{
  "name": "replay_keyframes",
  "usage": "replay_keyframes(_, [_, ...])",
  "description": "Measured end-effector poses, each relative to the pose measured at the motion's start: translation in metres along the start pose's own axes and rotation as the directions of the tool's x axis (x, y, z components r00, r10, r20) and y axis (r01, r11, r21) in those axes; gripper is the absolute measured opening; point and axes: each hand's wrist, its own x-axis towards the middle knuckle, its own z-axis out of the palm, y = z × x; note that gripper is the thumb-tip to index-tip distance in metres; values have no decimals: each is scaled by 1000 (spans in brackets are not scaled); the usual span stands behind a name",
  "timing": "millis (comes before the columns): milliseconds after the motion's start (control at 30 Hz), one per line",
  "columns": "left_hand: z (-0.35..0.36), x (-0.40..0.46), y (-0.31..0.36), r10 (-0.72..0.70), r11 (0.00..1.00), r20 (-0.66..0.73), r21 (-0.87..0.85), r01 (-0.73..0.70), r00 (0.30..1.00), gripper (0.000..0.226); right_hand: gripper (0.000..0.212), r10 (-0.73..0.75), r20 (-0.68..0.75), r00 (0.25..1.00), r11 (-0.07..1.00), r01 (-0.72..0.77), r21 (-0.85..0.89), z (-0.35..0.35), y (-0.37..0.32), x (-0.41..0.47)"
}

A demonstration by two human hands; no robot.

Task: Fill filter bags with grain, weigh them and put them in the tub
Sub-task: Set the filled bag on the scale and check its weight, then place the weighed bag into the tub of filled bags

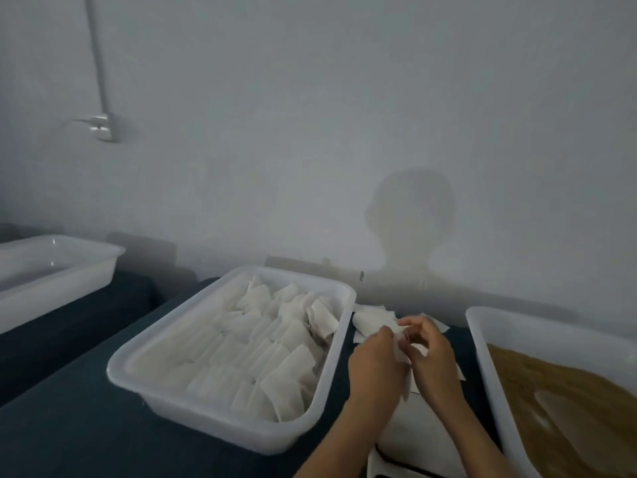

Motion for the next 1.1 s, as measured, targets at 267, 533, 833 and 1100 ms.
replay_keyframes(267, [-96, 73, -52, -67, 998, 23, -2, 68, 997, 16, 22, -154, 114, 982, 987, 158, -25, 60, -42, 65])
replay_keyframes(533, [-68, 100, -134, -233, 972, 504, 95, 215, 832, 39, 25, 56, 386, 921, 873, 142, -466, 99, -11, 68])
replay_keyframes(833, [-30, 101, -157, -360, 930, 459, 245, 274, 812, 40, 34, 311, 575, 757, 528, 365, -767, 119, -1, 70])
replay_keyframes(1100, [-28, 100, -157, -288, 885, 326, 449, 121, 900, 41, 33, 101, 534, 839, 820, 234, -522, 108, 12, 65])
